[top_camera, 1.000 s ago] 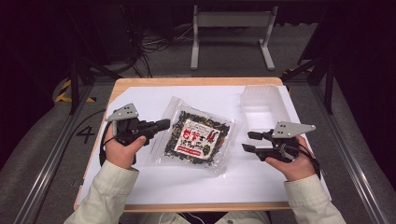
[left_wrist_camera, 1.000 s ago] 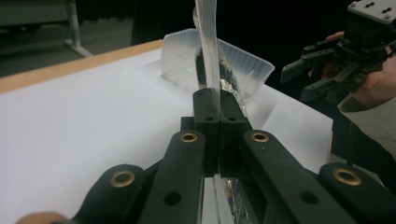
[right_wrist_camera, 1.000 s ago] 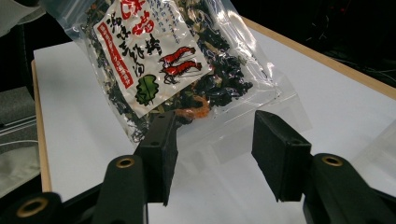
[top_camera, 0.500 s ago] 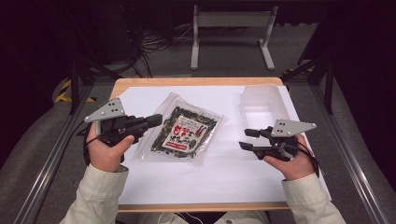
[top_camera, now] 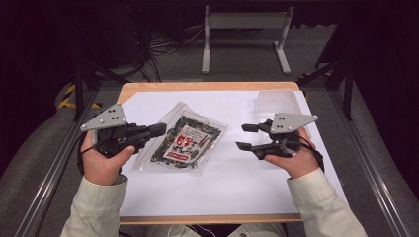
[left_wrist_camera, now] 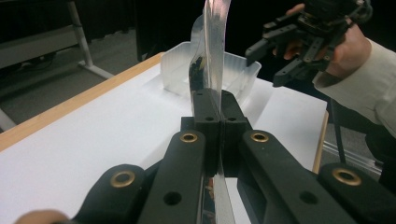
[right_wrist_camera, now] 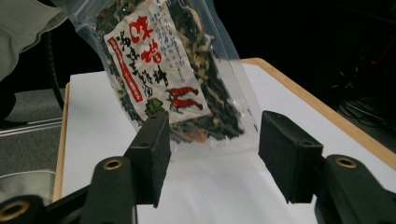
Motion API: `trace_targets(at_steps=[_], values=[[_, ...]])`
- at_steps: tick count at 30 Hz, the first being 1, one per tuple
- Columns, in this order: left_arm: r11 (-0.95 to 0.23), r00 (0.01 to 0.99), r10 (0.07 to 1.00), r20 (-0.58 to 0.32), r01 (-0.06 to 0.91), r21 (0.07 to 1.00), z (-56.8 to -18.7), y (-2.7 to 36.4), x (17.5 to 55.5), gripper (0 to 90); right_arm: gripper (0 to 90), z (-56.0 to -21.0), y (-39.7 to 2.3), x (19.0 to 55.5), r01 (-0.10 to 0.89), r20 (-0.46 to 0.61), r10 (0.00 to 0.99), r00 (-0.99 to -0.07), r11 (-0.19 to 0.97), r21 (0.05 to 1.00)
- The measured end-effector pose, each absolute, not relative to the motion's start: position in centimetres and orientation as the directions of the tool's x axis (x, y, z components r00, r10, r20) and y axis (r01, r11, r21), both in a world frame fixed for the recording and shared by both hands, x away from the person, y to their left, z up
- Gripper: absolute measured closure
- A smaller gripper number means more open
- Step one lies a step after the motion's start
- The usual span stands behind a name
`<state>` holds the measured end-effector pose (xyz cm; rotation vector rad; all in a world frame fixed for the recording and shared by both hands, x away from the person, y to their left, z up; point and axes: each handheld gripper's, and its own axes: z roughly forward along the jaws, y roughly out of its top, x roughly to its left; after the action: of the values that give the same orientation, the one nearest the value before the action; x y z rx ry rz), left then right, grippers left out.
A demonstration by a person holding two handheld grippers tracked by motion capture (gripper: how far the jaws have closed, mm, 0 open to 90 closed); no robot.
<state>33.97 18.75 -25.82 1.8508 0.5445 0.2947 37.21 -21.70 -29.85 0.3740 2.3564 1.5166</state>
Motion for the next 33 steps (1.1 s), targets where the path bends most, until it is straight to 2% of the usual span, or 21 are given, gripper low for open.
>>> trace_targets(at_steps=[15, 27, 33], values=[[-0.255, 0.900, 0.432, -0.064, 0.190, 0.948, -25.4, 17.7, 34.0, 89.5, 33.6, -26.4, -16.5, 39.6, -0.036, -0.143, 0.241, -0.960, 0.400, 0.916], [-0.260, 0.914, 0.401, -0.060, 0.176, 0.950, -25.2, 16.3, 33.3, 89.5, 29.8, -26.4, -14.9, 40.1, -0.055, -0.118, 0.170, -0.978, 0.337, 0.940], [-0.263, 0.918, 0.392, -0.059, 0.173, 0.949, -25.4, 15.8, 33.2, 89.5, 28.2, -26.9, -13.7, 40.0, -0.059, -0.112, 0.111, -0.987, 0.398, 0.916]])
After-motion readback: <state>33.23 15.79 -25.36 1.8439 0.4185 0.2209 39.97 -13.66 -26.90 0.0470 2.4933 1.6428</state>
